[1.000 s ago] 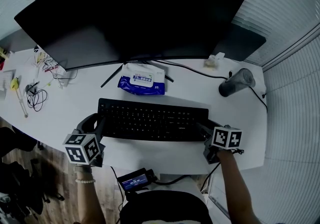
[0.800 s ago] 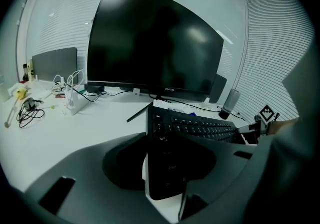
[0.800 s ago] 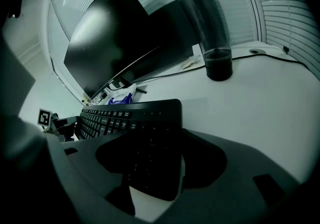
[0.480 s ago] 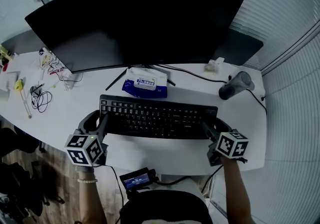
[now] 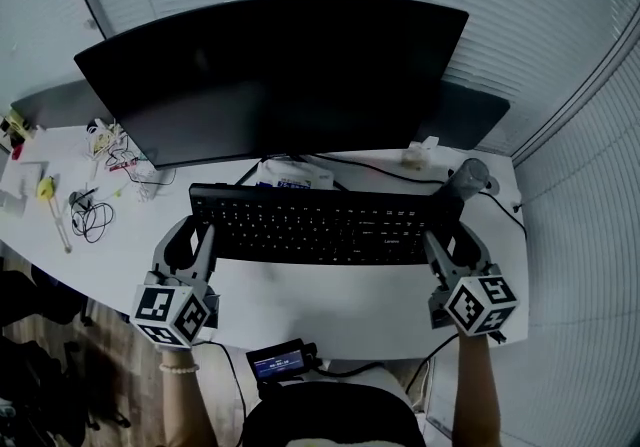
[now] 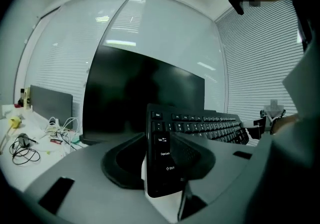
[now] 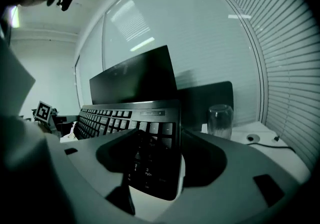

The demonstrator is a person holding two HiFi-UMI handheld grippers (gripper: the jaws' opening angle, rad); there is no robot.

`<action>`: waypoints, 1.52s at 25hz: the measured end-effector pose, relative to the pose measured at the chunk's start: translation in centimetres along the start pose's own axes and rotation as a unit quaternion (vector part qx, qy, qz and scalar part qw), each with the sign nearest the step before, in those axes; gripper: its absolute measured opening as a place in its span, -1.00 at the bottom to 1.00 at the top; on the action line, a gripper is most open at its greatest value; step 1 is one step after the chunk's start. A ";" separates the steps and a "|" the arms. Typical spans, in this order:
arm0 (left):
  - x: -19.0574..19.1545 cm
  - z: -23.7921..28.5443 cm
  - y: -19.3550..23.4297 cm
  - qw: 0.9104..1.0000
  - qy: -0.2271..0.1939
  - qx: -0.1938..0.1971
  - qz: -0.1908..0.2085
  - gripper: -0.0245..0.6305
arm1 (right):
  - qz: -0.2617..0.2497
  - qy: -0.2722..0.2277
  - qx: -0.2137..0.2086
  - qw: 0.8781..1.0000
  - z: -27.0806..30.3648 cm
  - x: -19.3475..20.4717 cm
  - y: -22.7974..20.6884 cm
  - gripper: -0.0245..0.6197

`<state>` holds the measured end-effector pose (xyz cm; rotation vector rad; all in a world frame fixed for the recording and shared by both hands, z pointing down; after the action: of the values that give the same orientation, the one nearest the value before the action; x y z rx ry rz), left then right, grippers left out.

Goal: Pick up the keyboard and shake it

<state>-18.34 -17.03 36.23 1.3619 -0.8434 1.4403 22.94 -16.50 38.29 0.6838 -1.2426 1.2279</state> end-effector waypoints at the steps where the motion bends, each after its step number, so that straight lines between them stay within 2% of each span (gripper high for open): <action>1: -0.6 -0.2 -0.1 1.000 -0.012 0.002 0.003 -0.46 | -0.013 -0.015 0.000 1.000 -0.4 -1.0 0.3 -0.05; 7: -3.8 -1.6 -0.5 0.996 -0.082 0.002 0.017 -0.46 | -0.073 -0.105 0.003 0.992 -2.8 -5.5 2.1 -0.05; 14: -8.2 -3.0 -1.8 0.987 -0.156 -0.004 0.036 -0.46 | -0.138 -0.208 -0.012 0.968 -5.7 -11.3 3.6 -0.05; 21: -13.7 -5.1 -3.6 0.969 -0.239 0.009 0.056 -0.46 | -0.158 -0.291 -0.009 0.944 -9.3 -15.2 5.2 -0.05; 25: -16.1 -5.9 -4.6 0.962 -0.267 0.019 0.057 -0.46 | -0.165 -0.315 -0.003 0.934 -11.1 -16.9 5.8 -0.05; 29: -15.8 -6.2 -3.9 0.962 -0.258 0.005 0.083 -0.46 | -0.172 -0.325 0.000 0.930 -11.6 -17.6 6.1 -0.05; 34: -15.9 -5.7 -3.9 0.964 -0.256 0.009 0.072 -0.46 | -0.169 -0.314 0.001 0.934 -11.0 -17.4 5.9 -0.05; 38: -15.6 -4.9 -4.0 0.967 -0.248 0.012 0.053 -0.47 | -0.159 -0.289 0.002 0.944 -9.8 -16.3 5.5 -0.05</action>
<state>-17.26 -13.88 19.76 1.7540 -1.2350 1.2016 23.02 -11.17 19.24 1.2556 -1.5253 0.7784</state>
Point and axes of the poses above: the fingertips, and each gripper's own axes: z forward along the fingers, y to its left, x out of its underside, the point moved 2 cm from there along -z, backward along the fingers, and after that the axes turned 4 degrees about -y, right-handed, at the moved point
